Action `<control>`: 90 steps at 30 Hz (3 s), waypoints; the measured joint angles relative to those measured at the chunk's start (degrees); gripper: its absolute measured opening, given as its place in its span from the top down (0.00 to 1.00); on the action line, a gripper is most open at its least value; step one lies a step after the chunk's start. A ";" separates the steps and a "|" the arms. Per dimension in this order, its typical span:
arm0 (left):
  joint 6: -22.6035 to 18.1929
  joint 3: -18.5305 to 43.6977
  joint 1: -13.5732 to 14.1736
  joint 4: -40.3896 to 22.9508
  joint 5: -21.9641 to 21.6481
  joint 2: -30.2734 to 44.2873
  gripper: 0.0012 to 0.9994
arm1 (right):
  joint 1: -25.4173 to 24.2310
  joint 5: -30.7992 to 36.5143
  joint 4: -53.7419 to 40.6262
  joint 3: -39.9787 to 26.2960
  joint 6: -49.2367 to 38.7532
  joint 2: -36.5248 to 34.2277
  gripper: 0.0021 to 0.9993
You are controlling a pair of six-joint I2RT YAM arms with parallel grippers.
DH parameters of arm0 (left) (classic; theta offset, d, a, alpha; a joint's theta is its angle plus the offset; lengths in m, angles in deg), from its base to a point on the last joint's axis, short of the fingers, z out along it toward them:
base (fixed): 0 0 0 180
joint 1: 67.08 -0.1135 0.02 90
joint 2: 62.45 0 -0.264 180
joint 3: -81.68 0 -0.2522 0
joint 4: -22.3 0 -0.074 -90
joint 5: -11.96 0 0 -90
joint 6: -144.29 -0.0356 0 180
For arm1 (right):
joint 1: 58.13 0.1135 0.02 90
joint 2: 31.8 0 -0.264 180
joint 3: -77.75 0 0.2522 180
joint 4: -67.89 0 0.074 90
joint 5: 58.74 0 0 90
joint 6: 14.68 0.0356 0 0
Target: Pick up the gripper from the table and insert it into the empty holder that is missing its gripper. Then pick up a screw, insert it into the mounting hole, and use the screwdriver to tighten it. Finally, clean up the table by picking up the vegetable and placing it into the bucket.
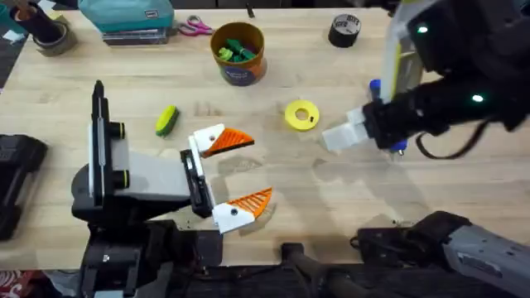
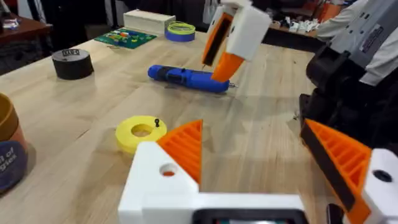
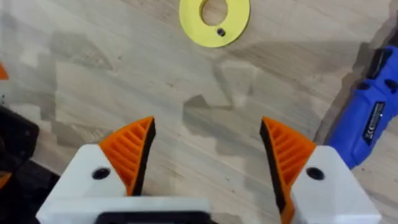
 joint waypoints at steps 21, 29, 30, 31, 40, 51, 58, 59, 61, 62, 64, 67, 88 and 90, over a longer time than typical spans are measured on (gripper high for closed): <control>-0.01 0.00 0.00 0.00 0.02 0.00 0.01 | 2.36 4.28 10.50 0.00 4.11 -15.23 0.02; 0.00 0.00 0.00 0.00 0.02 0.00 0.01 | 2.36 4.32 13.47 0.00 4.29 -19.55 0.08; 0.02 0.00 0.00 0.00 0.02 0.00 0.01 | 2.36 4.32 13.68 0.00 4.29 -20.06 0.08; 0.01 0.00 0.00 0.00 0.02 0.00 0.01 | 2.36 4.32 13.84 0.00 4.29 -20.63 0.09; 0.00 0.00 0.00 0.00 0.02 0.01 0.01 | 2.36 4.32 14.31 -3.70 3.95 -26.71 0.16; 0.01 0.00 0.00 0.00 0.02 0.00 0.01 | 2.36 4.32 15.22 -6.45 3.59 -30.61 0.27; -0.01 0.00 0.00 0.00 0.02 0.02 0.01 | 2.36 4.43 15.69 -6.45 3.59 -30.90 0.33; 0.01 0.00 0.00 0.00 0.02 0.00 0.01 | 2.36 4.48 15.72 -6.45 3.60 -30.97 0.34; 0.01 0.00 0.00 0.00 0.02 0.02 0.01 | 2.38 4.93 15.82 -6.45 3.59 -31.20 0.35; 0.02 0.00 0.00 0.00 0.02 0.00 0.01 | 2.47 5.59 16.12 -6.45 3.59 -31.26 0.35; 0.02 0.00 0.00 0.00 0.02 0.00 0.01 | 2.68 6.79 16.71 -6.45 3.59 -31.31 0.35; 0.02 0.00 0.00 0.00 0.02 0.00 0.01 | 3.14 7.66 17.09 -6.45 3.58 -31.31 0.38; 0.01 0.00 0.00 0.00 0.02 0.00 0.01 | 4.22 8.61 19.64 -4.57 3.63 -31.31 0.49; 0.02 0.00 0.00 0.00 0.02 0.00 0.01 | 4.22 8.61 20.07 -4.19 3.64 -31.31 0.52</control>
